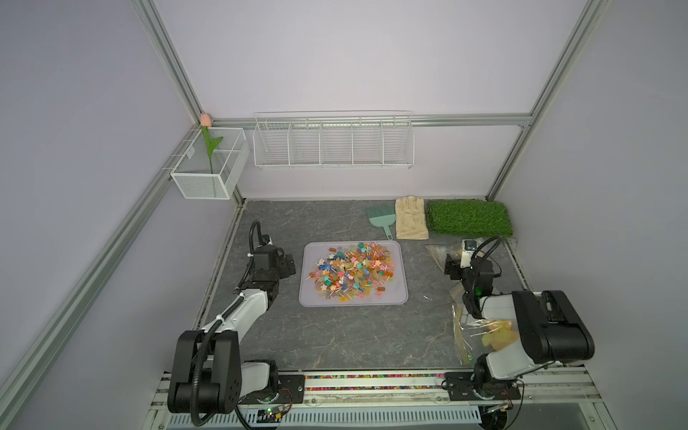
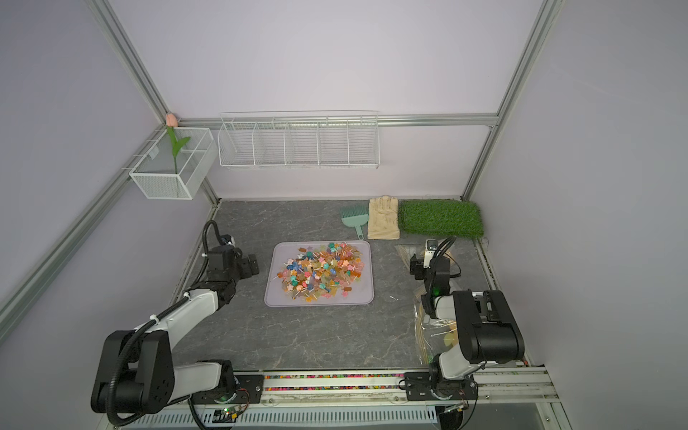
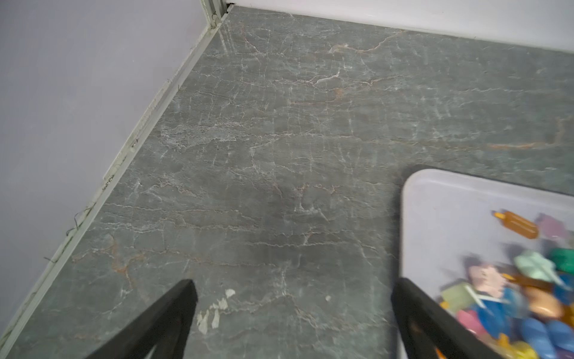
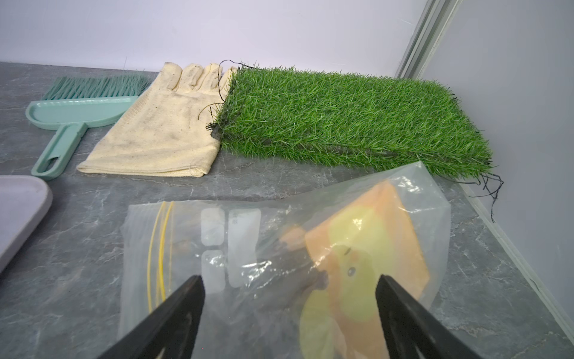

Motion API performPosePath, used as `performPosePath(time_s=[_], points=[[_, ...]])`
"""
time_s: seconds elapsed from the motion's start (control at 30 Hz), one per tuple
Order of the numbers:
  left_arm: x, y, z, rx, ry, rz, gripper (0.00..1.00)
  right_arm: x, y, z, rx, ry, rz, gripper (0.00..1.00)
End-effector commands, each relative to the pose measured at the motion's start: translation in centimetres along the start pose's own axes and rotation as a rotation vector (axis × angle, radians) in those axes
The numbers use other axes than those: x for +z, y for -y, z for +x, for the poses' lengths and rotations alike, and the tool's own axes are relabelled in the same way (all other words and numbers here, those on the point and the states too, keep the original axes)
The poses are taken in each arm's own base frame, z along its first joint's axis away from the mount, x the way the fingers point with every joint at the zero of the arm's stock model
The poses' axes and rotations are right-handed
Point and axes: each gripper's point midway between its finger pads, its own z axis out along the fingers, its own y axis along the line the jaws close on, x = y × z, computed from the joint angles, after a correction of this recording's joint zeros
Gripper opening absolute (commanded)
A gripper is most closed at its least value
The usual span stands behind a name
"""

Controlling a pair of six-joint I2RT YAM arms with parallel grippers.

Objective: Pour candies out of the ziploc bag
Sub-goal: Reset both arms

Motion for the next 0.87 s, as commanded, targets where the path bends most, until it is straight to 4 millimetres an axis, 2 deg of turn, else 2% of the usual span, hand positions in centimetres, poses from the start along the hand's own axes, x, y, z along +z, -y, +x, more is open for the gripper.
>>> performPosePath(time_s=[0.0, 0.07, 0.13, 0.2, 0.3, 0.83], points=[[1.5, 0.2, -4.9, 0.026, 0.262, -0.022, 1.00, 0.0, 0.2, -0.8, 0.007, 0.023, 0.002, 0.89], [2.2, 0.4, -4.2, 0.031, 0.309, -0.001, 0.99, 0.0, 0.2, -0.8, 0.007, 0.024, 0.003, 0.89], [2.1, -0.9, -3.8, -0.030, 0.276, -0.027, 0.99, 0.0, 0.2, -0.8, 0.006, 0.025, 0.002, 0.89], [2.1, -1.1, -3.6, -0.044, 0.308, -0.007, 0.99, 0.0, 0.2, -0.8, 0.007, 0.024, 0.002, 0.89], [2.0, 0.2, -3.1, -0.001, 0.353, 0.075, 0.99, 0.0, 0.2, -0.8, 0.007, 0.025, 0.001, 0.89], [1.7, 1.0, -3.0, 0.032, 0.362, 0.110, 0.99, 0.1, 0.2, -0.8, 0.019, 0.020, -0.015, 0.89]])
